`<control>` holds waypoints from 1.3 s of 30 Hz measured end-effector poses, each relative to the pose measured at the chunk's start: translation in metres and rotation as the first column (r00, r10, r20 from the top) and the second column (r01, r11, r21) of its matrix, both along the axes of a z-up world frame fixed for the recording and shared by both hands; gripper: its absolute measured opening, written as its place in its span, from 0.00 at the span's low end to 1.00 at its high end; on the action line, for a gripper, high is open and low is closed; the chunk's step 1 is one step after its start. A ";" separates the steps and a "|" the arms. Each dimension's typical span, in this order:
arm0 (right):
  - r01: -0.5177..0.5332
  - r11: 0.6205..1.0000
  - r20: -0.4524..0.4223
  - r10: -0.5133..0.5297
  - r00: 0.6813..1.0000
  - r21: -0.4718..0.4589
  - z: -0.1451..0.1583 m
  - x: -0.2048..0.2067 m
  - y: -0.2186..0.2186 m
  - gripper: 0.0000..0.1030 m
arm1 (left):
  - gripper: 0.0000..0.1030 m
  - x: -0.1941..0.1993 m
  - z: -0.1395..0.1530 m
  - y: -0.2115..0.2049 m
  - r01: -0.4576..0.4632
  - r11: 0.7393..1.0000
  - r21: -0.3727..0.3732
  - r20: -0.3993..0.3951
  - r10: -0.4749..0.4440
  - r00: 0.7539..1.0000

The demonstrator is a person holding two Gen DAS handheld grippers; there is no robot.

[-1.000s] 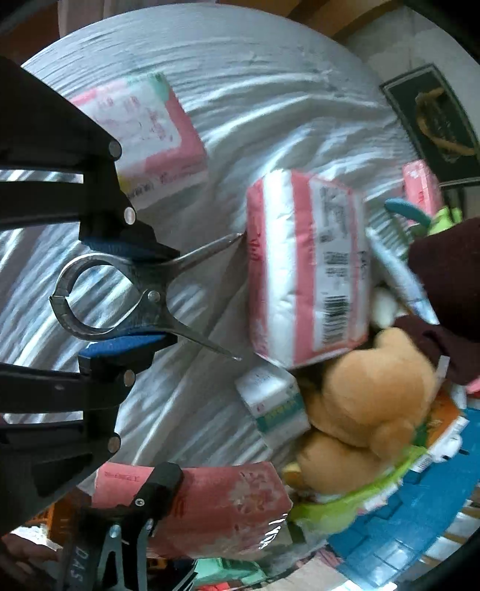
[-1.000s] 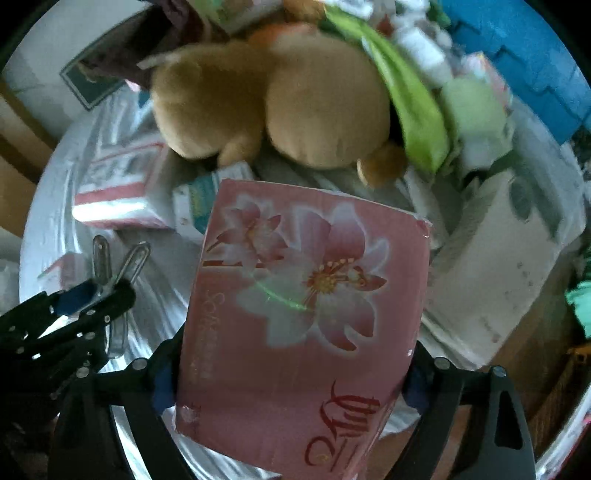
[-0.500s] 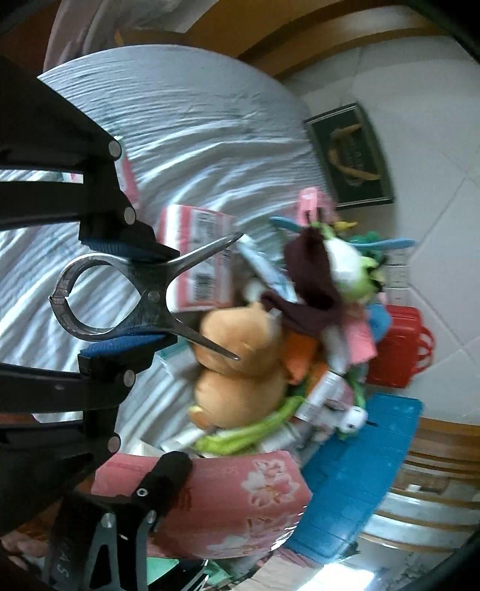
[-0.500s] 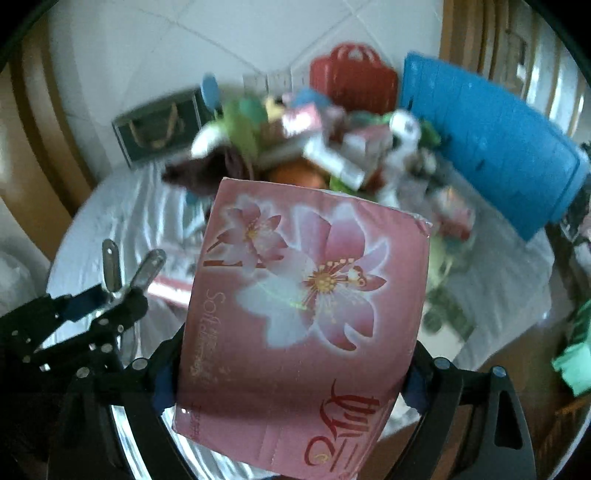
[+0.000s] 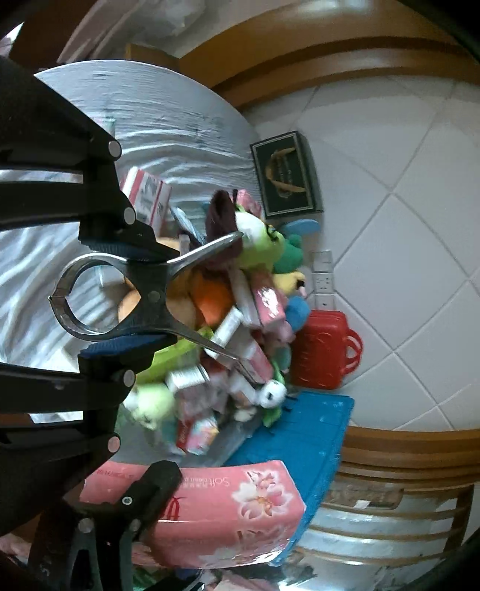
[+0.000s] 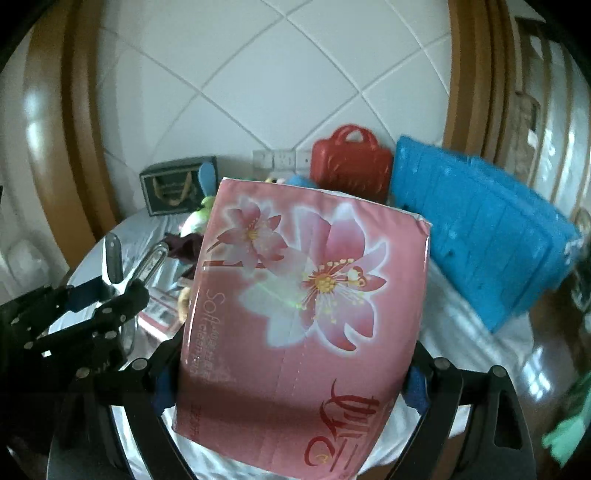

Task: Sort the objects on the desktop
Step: 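Lift and carry the pink tissue pack over the blue crate with the right tool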

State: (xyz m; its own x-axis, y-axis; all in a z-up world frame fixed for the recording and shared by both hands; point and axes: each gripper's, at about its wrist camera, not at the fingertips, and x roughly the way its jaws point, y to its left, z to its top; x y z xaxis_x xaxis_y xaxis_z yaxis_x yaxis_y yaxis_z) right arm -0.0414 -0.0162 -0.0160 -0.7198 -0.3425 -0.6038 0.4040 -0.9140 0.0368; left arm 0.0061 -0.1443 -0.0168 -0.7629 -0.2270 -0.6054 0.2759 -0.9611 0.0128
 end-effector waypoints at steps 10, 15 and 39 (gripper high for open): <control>-0.084 0.996 -0.025 0.084 0.996 -0.013 0.010 -0.026 0.077 0.90 | 0.35 -0.024 0.011 0.077 -0.075 0.997 -0.030 -0.006 0.075 0.997; -0.101 0.995 -0.024 0.101 0.995 -0.022 0.003 -0.047 0.093 0.90 | 0.35 -0.050 0.012 0.094 -0.094 0.995 -0.045 -0.008 0.094 0.996; -0.001 0.999 -0.178 -0.006 0.984 -0.036 0.070 -0.200 0.214 0.90 | 0.35 -0.232 0.061 0.192 0.013 1.000 -0.020 -0.133 -0.016 0.991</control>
